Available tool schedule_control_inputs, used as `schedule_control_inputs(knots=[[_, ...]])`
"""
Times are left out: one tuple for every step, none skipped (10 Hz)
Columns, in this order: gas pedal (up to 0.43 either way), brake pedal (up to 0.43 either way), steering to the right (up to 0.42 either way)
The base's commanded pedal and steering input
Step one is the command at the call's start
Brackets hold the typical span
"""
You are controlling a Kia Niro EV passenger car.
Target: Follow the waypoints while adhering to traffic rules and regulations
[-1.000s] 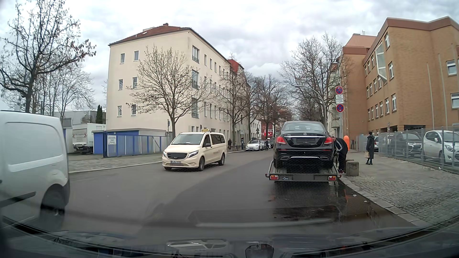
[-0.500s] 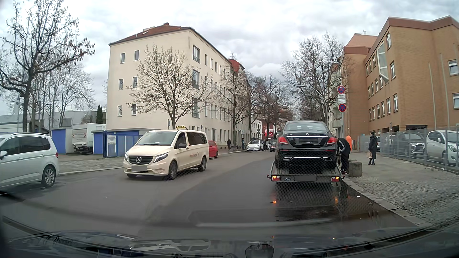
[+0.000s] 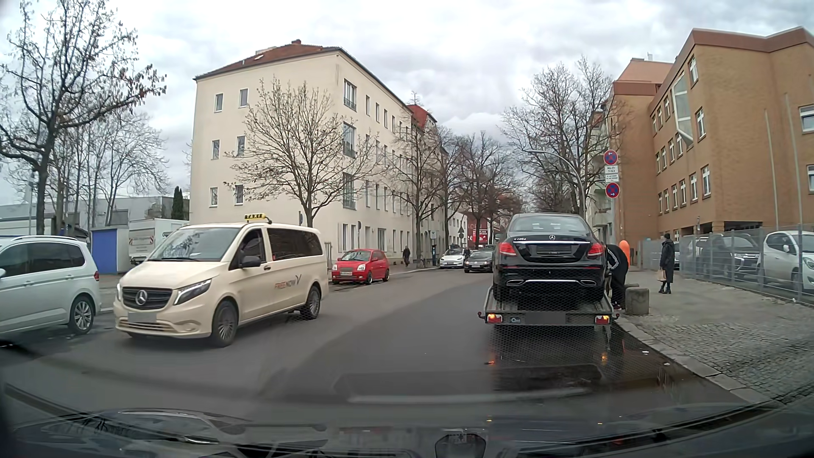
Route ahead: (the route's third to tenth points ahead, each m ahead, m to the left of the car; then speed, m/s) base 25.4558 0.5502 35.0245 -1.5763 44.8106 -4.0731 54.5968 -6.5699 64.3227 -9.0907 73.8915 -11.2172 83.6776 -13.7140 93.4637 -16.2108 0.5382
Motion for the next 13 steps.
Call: schedule_control_inputs(knots=[[0.0,0.091,-0.09],[0.0,0.091,-0.089],[0.0,0.091,-0.088],[0.0,0.091,-0.086],[0.0,0.098,-0.086],[0.0,0.11,-0.086],[0.0,0.122,-0.085],[0.0,0.128,-0.084],[0.0,0.128,-0.082],[0.0,0.146,-0.082],[0.0,0.159,-0.082],[0.0,0.159,-0.082],[0.0,0.159,-0.081]])
